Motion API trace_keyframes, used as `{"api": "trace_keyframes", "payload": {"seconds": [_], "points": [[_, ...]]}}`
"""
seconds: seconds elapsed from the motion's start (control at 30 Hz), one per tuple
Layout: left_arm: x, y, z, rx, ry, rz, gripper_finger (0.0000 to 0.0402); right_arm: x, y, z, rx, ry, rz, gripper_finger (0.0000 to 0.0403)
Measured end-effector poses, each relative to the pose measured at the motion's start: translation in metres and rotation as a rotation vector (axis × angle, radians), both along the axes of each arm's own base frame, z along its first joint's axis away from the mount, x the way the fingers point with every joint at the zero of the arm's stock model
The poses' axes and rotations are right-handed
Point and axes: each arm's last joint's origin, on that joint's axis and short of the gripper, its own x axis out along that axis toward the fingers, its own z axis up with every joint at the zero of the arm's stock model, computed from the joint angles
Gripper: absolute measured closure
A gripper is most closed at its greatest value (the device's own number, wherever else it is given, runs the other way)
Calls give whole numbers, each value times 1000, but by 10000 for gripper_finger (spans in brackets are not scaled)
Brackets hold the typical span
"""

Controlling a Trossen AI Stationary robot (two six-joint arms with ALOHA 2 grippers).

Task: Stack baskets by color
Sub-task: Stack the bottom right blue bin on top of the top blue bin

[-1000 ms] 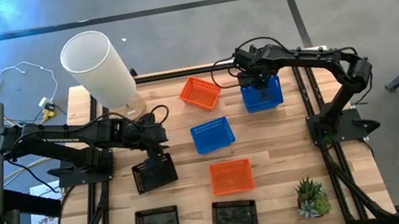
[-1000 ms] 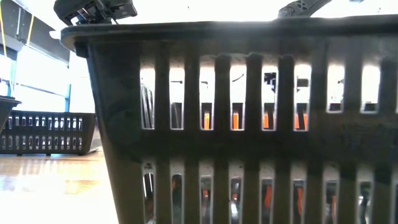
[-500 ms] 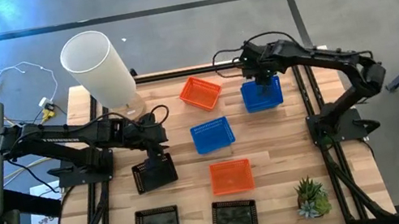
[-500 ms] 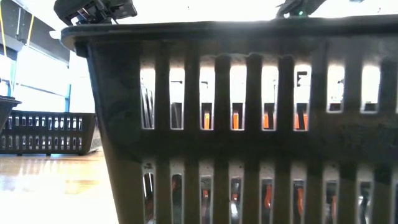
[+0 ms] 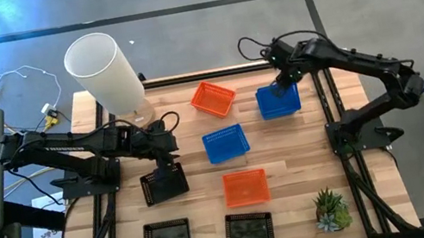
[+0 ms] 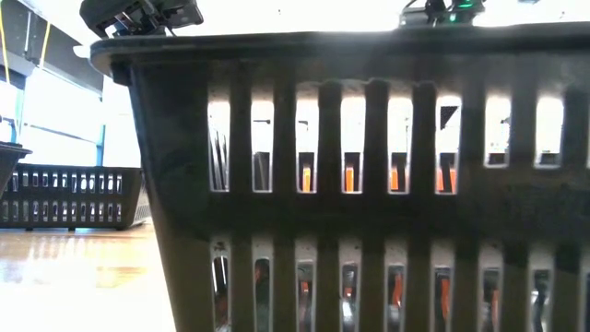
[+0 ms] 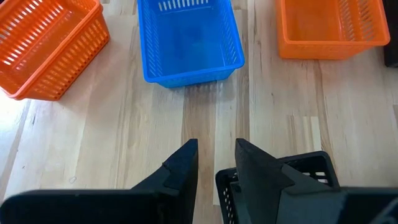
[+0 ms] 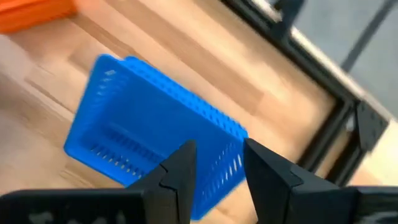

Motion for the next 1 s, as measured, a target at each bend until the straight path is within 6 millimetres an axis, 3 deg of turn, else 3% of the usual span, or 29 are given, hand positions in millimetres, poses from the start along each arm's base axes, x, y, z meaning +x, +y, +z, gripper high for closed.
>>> {"api": "trace_keyframes", "payload": {"seconds": [0.3,0.63,0.8,1.0], "points": [[0,0,0,26,9,-38,308,-10,13,-3,0,160,-120,284],[0,0,0,15,5,-22,308,-25,29,0,-53,295,-129,284],[0,0,0,15,4,-21,308,-47,42,-18,-93,261,-172,284],[1,0,1,15,-6,-21,308,-59,52,-30,-99,18,-212,284]]}}
